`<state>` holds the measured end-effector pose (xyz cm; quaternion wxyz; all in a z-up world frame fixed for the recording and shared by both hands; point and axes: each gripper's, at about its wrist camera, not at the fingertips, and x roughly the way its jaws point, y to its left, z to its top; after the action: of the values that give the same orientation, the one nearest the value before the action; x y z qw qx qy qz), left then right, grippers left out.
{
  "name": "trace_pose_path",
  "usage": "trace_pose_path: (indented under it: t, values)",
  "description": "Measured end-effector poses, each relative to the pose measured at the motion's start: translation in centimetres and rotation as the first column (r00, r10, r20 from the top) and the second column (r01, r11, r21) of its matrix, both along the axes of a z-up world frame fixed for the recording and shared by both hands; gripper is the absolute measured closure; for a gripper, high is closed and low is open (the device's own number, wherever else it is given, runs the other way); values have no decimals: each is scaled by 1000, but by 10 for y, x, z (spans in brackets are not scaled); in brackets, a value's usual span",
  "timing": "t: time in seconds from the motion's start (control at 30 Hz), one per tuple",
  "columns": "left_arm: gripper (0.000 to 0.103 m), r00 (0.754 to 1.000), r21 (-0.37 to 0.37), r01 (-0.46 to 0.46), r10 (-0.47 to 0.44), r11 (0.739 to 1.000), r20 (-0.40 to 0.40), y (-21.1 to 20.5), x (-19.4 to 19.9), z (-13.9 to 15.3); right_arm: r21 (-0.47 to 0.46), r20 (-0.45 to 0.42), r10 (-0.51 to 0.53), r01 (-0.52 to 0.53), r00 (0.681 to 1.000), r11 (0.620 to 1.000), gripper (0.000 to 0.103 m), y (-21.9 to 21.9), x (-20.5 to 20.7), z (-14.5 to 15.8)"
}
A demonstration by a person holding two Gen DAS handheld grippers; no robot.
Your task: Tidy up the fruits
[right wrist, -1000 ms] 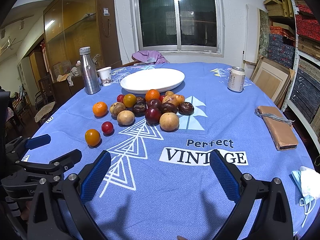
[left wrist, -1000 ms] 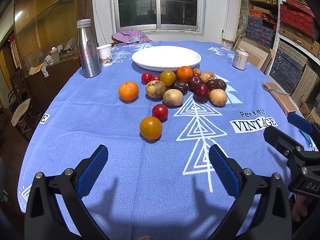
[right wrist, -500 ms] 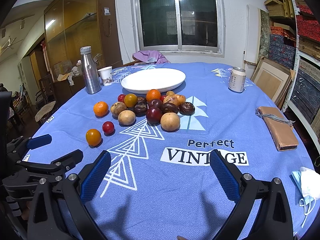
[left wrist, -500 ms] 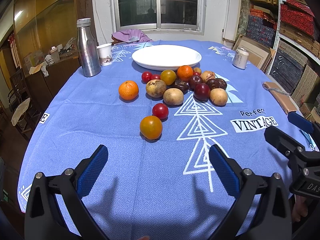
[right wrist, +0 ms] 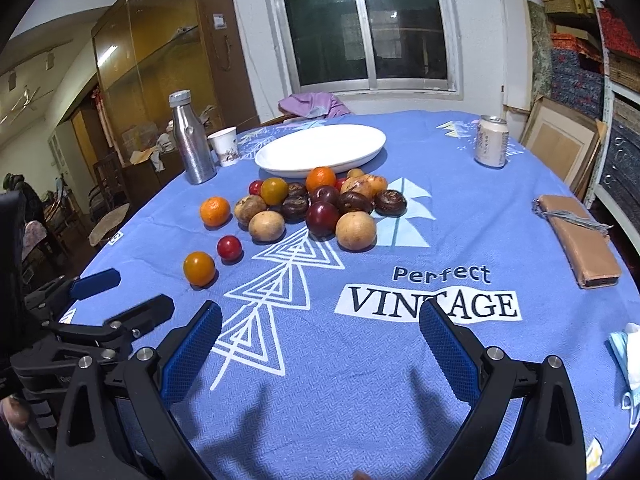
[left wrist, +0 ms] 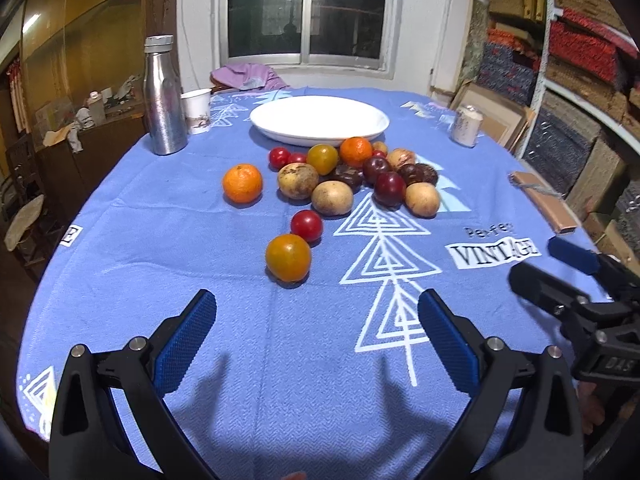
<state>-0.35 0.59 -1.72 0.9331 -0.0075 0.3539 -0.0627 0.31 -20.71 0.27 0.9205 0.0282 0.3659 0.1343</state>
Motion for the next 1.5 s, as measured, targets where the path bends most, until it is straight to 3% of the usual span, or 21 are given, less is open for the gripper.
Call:
trace_pose_path:
  t: [0.07,0.23,0.4,0.53,0.73,0.9,1.0,1.07,1.2,1.3,1.4,1.5]
  values:
    - [4,1000,-17,13,-13,1000,5,2,0,-1,1,-11,13,-13,1000,1000,3,-3,3,-2]
    - [4,1000,28,14,-13,1000,-19,6,8,-12,55,-79,43,-38,996,998,3,-8,11,-11]
    - [4,998,79,27,-22,997,-59,13,26,-22,7,-102,32,-31,994,999,3,-9,21,-16]
    - [4,989,16,72,-69,997,-130,24,53,-27,37,-185,103,-98,977,995,3,-13,39,-19]
    - [4,974,-106,111,-129,988,-186,25,85,-38,-46,-142,136,-144,980,988,3,-7,52,-16]
    - [10,972,-122,117,-139,986,-191,21,100,-43,-26,-171,138,-144,976,989,3,-12,69,-23]
    - [11,972,-67,124,-135,990,-192,12,106,-46,-47,-181,115,-125,977,991,3,-16,81,-27]
    - [19,972,-43,122,-128,992,-196,10,110,-46,-55,-194,109,-121,975,991,3,-16,89,-31]
    - [30,966,-65,127,-138,990,-219,12,118,-49,-90,-191,86,-104,978,990,3,-15,102,-39]
    - [31,966,-61,130,-141,990,-215,13,115,-49,-43,-222,88,-100,971,994,3,-19,108,-45]
    - [46,967,-34,149,-153,988,-205,7,112,-49,-25,-233,77,-85,969,996,3,-22,112,-46]
    - [49,966,-30,164,-167,986,-198,5,109,-49,-35,-237,70,-80,969,996,7,-20,115,-45]
